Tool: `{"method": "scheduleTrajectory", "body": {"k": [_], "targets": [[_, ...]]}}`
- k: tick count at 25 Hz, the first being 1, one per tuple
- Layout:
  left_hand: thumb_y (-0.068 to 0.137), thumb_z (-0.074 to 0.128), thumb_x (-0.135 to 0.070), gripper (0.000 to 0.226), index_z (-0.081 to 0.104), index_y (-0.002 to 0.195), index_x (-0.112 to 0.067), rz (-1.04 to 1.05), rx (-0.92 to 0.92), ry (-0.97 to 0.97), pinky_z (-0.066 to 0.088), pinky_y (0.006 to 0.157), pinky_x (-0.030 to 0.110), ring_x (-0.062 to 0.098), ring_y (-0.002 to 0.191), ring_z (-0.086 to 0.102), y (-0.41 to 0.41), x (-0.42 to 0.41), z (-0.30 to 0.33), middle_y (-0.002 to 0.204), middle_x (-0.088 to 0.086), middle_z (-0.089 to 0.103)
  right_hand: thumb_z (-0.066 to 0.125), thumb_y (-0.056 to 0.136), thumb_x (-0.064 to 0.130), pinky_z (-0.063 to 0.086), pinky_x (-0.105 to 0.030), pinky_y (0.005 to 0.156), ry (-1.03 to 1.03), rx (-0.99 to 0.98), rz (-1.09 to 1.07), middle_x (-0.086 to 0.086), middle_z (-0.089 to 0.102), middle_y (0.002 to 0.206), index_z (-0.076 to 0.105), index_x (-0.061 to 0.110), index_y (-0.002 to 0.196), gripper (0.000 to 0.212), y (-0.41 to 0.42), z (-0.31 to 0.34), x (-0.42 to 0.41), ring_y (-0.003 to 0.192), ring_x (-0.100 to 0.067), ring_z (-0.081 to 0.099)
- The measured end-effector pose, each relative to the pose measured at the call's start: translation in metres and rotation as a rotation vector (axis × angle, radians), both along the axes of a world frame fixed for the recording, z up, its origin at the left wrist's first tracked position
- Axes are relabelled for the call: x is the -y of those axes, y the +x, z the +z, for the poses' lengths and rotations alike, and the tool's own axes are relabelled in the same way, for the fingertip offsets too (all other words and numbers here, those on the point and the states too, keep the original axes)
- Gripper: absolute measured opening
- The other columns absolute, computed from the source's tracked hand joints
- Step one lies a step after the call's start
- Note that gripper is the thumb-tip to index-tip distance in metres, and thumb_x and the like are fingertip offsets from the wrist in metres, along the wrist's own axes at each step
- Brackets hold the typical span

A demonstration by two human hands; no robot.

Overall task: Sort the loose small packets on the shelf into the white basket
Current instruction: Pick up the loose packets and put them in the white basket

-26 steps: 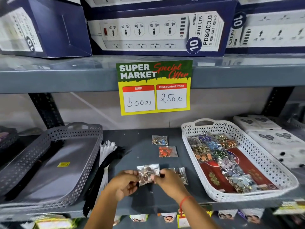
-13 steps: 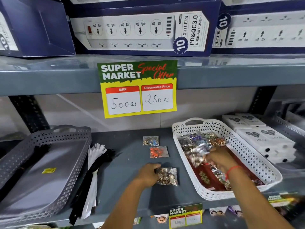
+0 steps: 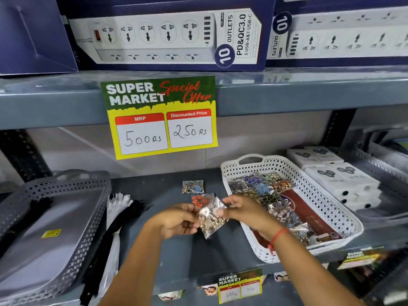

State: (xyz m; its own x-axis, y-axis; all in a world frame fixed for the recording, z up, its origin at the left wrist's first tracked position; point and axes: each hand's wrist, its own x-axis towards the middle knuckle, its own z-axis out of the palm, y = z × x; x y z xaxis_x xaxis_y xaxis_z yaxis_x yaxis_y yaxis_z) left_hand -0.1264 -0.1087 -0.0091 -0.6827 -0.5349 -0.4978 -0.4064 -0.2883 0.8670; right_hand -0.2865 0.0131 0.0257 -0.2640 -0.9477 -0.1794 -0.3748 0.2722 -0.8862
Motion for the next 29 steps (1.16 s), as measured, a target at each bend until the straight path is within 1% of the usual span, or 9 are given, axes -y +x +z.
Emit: {"method": "scheduleTrajectory", "body": {"k": [4,7,9,12,15,19,21,24,29], "targets": [[0.090,0.052,0.003,0.026,0.059,0.074,-0.016,0.085,-0.120,-0.019,0.052,0.045,0.012,-0.001,0.041,0.059,-0.019,-0.002,0.015,0.044,-0.008,0.065,0.069,0.080,0.006,0.032,-0.013,0.040,-0.029,0.225,-0.178,-0.003,0.058,0.071,0.063,0.008,0.088,0.011,-0.013,-0.003,0.001,0.051,-0.007,0.044],[0.089,0.053,0.000,0.018,0.063,0.077,-0.008,0.360,0.024,-0.222,0.042,0.032,0.012,0.013,0.036,0.057,-0.033,0.006,0.002,0.043,0.002,0.065,0.069,0.079,0.007,0.035,-0.013,0.035,-0.009,0.402,-0.423,-0.003,0.053,0.063,0.053,0.004,0.113,0.038,-0.063,-0.005,-0.024,0.044,-0.007,0.045],[0.087,0.056,-0.013,0.020,0.067,0.092,0.002,0.468,0.262,-0.467,0.056,0.055,0.034,0.037,0.070,0.067,-0.041,0.020,-0.017,0.076,0.026,0.071,0.068,0.080,0.005,0.038,-0.013,0.035,0.179,0.255,-0.414,-0.003,0.052,0.059,0.051,0.001,0.118,0.041,-0.085,-0.012,-0.042,0.040,-0.006,0.045],[0.086,0.058,-0.031,0.041,0.060,0.111,0.002,0.440,0.457,-0.566,0.051,0.084,0.042,0.039,0.105,0.062,-0.052,0.027,-0.031,0.114,0.027,0.066,0.066,0.081,0.007,0.042,-0.017,0.045,0.470,-0.026,-0.283,-0.003,0.056,0.065,0.055,0.007,0.086,0.013,-0.080,-0.028,-0.046,0.051,-0.010,0.050],[0.081,0.066,-0.025,0.046,0.058,0.119,-0.001,0.459,0.459,-0.492,0.049,0.087,0.038,0.037,0.110,0.060,-0.065,0.034,-0.032,0.122,0.023,0.063,0.067,0.080,0.032,0.051,-0.027,0.063,0.649,-0.444,-0.109,-0.002,0.058,0.065,0.047,0.014,0.062,0.033,-0.076,-0.037,-0.035,0.061,-0.017,0.057],[0.075,0.070,-0.002,0.032,0.064,0.107,0.004,0.493,0.369,-0.345,0.050,0.087,0.038,0.033,0.103,0.062,-0.072,0.039,-0.030,0.115,0.023,0.065,0.066,0.078,0.039,0.048,-0.040,0.100,0.698,-0.699,-0.097,-0.010,0.061,0.123,0.051,0.006,0.119,0.055,-0.074,-0.030,-0.032,0.114,-0.028,0.057],[0.076,0.066,0.007,0.007,0.063,0.077,0.001,0.484,0.245,-0.158,0.049,0.064,0.029,0.026,0.072,0.063,-0.065,0.038,-0.023,0.088,0.023,0.070,0.066,0.080,0.032,0.051,-0.035,0.091,0.558,-0.650,-0.148,-0.013,0.059,0.123,0.042,0.002,0.130,0.063,-0.075,-0.024,-0.032,0.107,-0.024,0.059],[0.081,0.065,-0.002,0.033,0.048,0.056,-0.014,0.438,0.106,0.111,0.024,0.028,0.005,0.005,0.020,0.039,-0.050,0.044,-0.002,0.028,-0.002,0.048,0.065,0.085,0.022,0.053,-0.023,0.061,0.131,-0.139,-0.309,-0.008,0.060,0.077,0.053,-0.006,0.116,0.044,-0.067,-0.003,-0.019,0.057,-0.009,0.059],[0.088,0.056,-0.005,0.032,0.049,0.060,-0.020,0.222,-0.063,0.207,0.014,0.030,0.006,-0.001,0.023,0.034,-0.060,0.037,0.018,0.032,-0.009,0.043,0.063,0.086,0.016,0.048,-0.026,0.069,-0.082,0.262,-0.273,-0.015,0.067,0.098,0.063,0.005,0.109,0.026,-0.022,-0.002,0.027,0.081,-0.016,0.058]]}}
